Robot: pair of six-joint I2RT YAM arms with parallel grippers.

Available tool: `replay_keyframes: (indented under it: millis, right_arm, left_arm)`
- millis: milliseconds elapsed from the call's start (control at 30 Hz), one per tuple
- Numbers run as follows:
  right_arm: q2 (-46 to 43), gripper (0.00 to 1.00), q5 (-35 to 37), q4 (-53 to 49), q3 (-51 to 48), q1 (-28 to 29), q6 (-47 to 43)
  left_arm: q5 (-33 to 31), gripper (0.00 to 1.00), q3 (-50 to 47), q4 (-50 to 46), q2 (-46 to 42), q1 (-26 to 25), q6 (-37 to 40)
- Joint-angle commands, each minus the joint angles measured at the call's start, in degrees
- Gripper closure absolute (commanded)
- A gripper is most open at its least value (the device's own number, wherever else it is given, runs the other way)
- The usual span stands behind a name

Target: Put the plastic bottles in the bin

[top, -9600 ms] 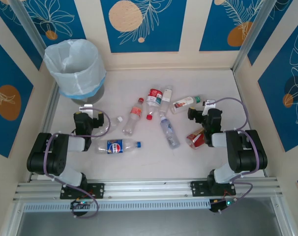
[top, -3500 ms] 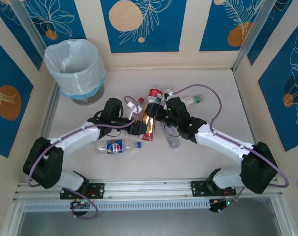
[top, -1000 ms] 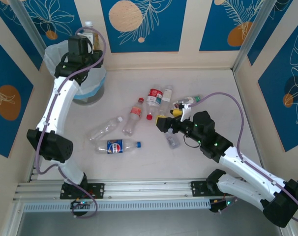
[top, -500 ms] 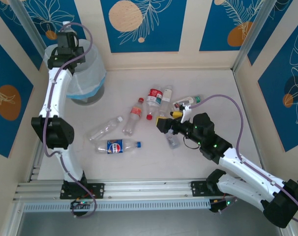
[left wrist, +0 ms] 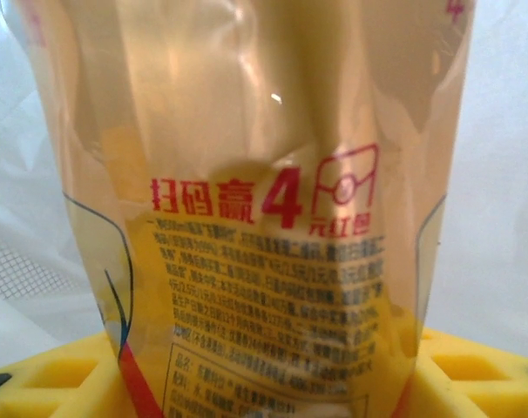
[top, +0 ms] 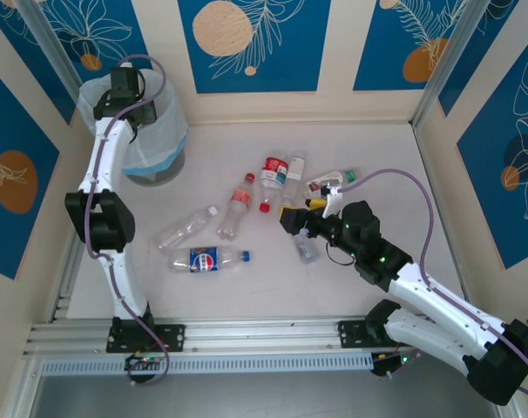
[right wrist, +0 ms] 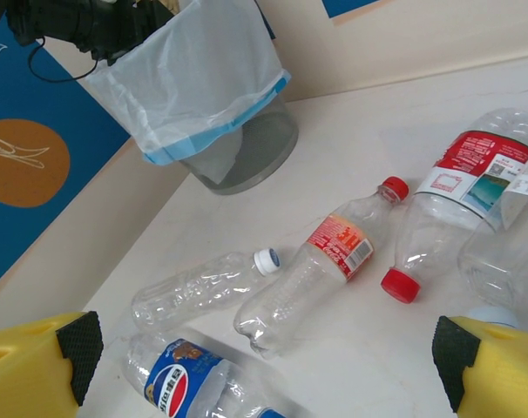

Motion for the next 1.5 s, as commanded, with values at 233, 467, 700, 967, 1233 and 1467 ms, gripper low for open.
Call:
replay_keyframes:
  millis: [233,467,700,967,1233,1467]
  right_arm:
    - [-1.19,0.00,3.17,-0.54,-0.95,-0.07,1.43]
    - [-1.07,0.00,3.28,-0.33,-0.72,-0.07,1.12]
    - [-0.01,0.01,2.63,-0.35,-0.62,-0.07,0.55]
    - [4.25,0.00,8.39,-9.34,2.31,-0.36,3.76]
    - [10.89,0.02,7.68,-25.02,8.12,-3.38,0.07]
    - [18.45,0.05,3.82,-30.21,13.88,-7.16,-0.81]
  left_arm:
    - [0.42,0.28,3.54,-2.82,1.58,0.44,-0.34]
    - [1.53,0.25,5.84,-3.21,1.67,0.43,-0.02]
    - [4.45,0.18,9.20,-4.61,-0.34,0.44,-0.39]
    - [14.86,0.01,3.60,-0.88,-10.47,-0.33,-4.25]
    - [13.64,0.01,-16.26,8.35,-26.19,-5.70,-6.19]
    - [20.02,0.01,-38.26,19.42,-41.45,-14.48,-14.49]
